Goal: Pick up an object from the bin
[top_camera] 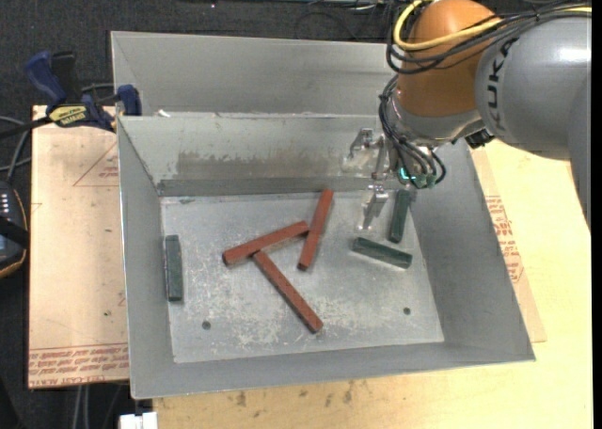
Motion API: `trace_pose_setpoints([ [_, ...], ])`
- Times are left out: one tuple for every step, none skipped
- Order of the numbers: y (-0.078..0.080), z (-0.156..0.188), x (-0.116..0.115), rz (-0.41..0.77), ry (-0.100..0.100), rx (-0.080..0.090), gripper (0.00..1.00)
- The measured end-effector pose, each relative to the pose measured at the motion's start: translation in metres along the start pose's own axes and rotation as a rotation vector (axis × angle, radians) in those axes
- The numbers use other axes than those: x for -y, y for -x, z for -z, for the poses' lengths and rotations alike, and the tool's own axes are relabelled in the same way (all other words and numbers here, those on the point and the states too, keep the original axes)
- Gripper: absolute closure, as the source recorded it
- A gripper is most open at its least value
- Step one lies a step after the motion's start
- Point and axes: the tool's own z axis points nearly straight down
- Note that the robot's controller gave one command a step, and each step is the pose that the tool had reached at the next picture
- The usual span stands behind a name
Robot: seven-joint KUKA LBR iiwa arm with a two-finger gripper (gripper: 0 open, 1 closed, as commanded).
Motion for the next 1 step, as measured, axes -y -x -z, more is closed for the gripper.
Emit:
trace_pose_setpoints([
  [0.0018, 0.0050, 0.0000, 0.000, -0.001, 0.008, 0.00],
])
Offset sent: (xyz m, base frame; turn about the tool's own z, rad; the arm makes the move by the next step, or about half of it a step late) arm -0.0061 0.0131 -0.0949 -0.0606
